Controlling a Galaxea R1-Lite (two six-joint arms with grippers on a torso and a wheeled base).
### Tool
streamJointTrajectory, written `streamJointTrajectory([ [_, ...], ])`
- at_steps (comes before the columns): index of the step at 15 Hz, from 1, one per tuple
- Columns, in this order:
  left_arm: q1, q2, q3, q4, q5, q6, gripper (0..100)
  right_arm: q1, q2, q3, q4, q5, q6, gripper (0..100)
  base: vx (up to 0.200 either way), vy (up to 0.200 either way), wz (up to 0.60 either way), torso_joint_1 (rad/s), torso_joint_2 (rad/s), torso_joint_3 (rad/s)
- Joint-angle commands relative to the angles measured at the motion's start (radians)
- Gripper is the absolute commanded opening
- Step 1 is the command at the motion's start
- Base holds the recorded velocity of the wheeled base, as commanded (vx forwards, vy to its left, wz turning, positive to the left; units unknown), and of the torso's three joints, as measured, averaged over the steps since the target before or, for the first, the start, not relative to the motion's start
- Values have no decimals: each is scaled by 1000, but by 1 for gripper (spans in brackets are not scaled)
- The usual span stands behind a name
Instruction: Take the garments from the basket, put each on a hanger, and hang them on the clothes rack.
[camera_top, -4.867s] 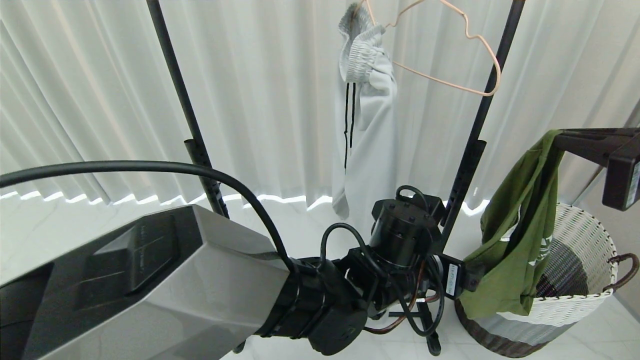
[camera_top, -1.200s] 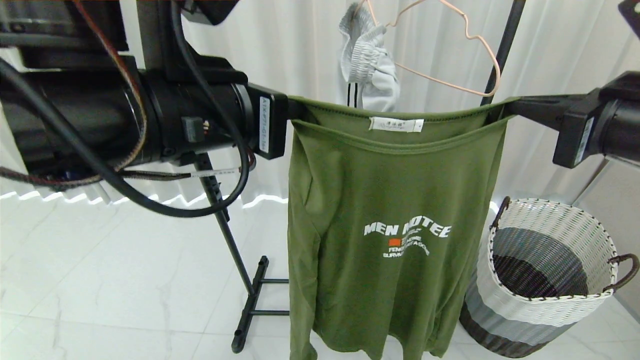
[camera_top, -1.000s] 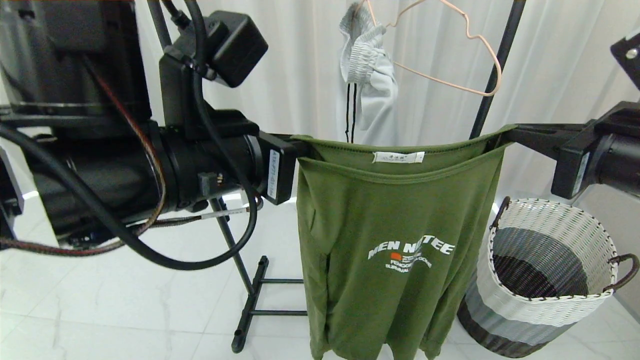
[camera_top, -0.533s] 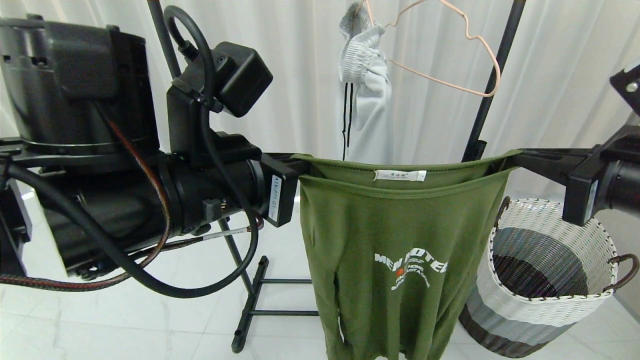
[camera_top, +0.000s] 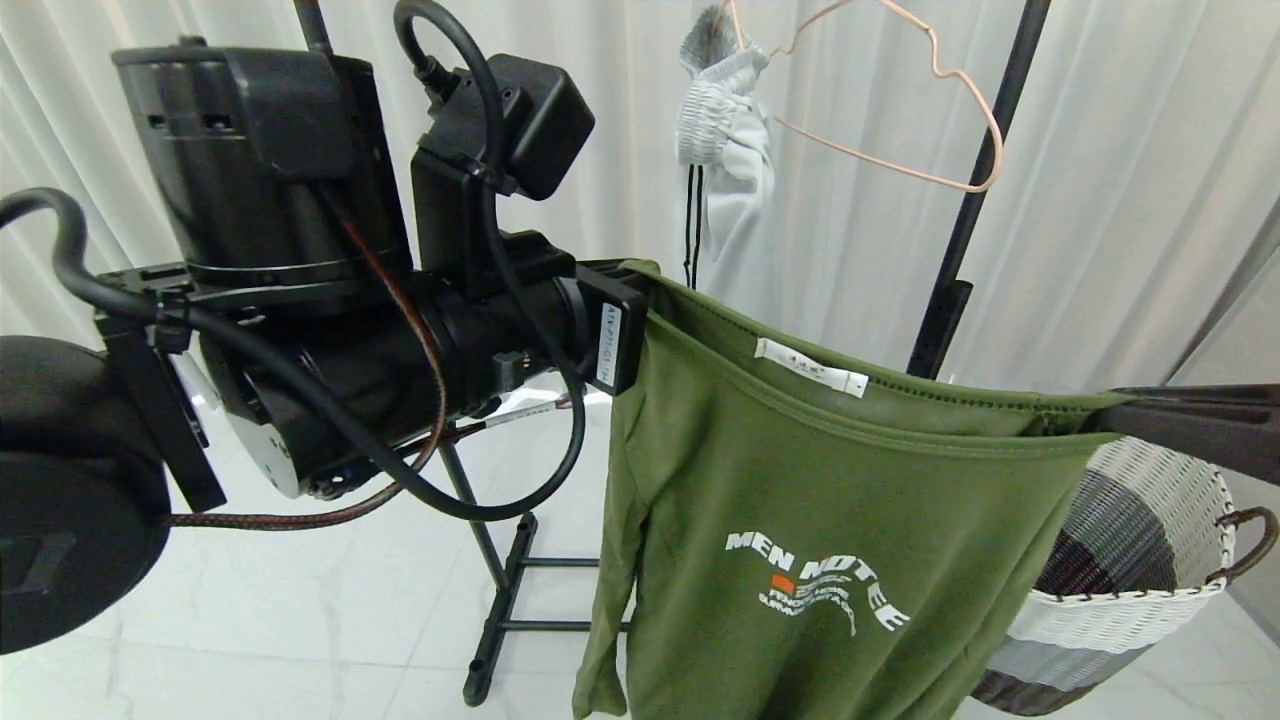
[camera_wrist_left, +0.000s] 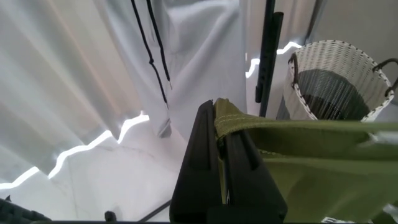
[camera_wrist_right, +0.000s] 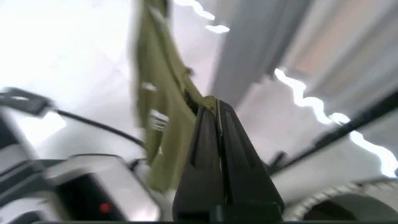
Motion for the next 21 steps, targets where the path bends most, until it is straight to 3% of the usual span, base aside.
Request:
streamJointTrajectory([
  [1,5,16,-9,-1,0,0,0,120,-33,1,9,3,35,0,0,0,0,0,0,0],
  [5,15,11,-7,-1,2,0,0,134,-31,1,9,-3,38,0,0,0,0,0,0,0],
  [7,13,-12,-6,10,2,-6,0,64,-23,5,17,-35,30,0,0,0,0,0,0,0],
  [9,11,-72,-9,134,0,-47,0,-15,15,2,3,-77,26,0,0,0,0,0,0,0],
  [11,8,-155,-24,315,-20,-130,0,-73,63,7,-90,-83,17,0,0,0,0,0,0,0],
  [15,8,-327,-27,557,-239,-202,0,-82,208,-1,-354,-83,18,0,0,0,0,0,0,0],
  [17,-10,-368,-26,587,-302,-227,0,-79,276,-22,-449,-81,18,0,0,0,0,0,0,0],
  [21,-140,-386,-23,587,-302,-234,0,-78,352,-104,-458,-81,20,0,0,0,0,0,0,0],
])
